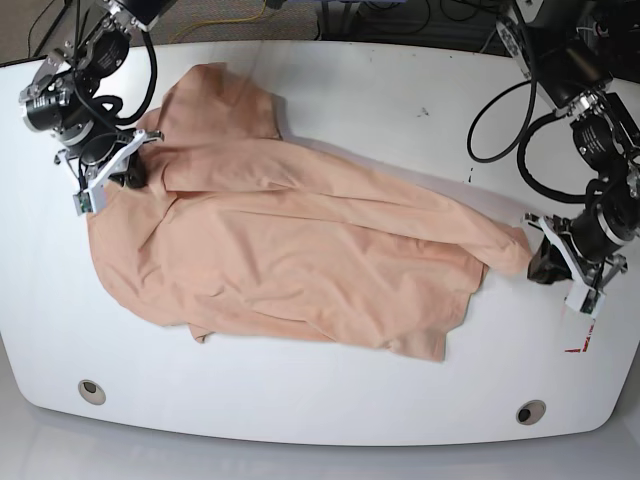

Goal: Layout the t-shirt on the table in an organized manner, then fold the t-shirt properly
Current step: 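Pull the shirt edges apart with both grippers to straighten it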

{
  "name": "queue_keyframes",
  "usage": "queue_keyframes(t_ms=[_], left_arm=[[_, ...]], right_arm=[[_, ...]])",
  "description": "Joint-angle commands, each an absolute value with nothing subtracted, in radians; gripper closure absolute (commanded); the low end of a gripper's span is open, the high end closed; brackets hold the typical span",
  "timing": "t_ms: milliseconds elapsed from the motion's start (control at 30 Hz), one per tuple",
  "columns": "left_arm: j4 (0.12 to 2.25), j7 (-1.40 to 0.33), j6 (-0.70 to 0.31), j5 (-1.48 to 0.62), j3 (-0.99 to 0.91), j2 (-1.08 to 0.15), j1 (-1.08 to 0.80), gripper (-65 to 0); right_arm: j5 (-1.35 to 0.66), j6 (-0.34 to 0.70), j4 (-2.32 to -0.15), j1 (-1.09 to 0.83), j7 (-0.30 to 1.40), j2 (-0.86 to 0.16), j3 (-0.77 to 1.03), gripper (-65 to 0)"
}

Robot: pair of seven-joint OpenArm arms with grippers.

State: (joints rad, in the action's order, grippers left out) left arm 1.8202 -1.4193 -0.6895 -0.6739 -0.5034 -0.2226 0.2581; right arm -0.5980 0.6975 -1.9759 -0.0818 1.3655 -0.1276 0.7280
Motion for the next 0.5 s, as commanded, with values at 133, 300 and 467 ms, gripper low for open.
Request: queue_keyframes(t_ms=[133, 300, 467], left_arm=[[1.817, -1.396, -0.69, -0.69, -0.453, -0.236, 0.44, -4.2], [1.771, -1.396, -0.69, -0.656, -0.432, -0.236, 0.538, -4.3], [1.727, -1.396, -0.691, -0.607, -0.41, -0.236, 0.572, -4.9]], right_arm=[[-0.608, 0.698, -1.989, 0.068, 1.334, -0.211, 0.676, 0.0], [-0.607, 0.698, -1.974, 0.153, 1.334, -0.248, 0.627, 0.0], [-0.607, 0.698, -1.974, 0.18, 1.334, -0.266, 0.608, 0.0]])
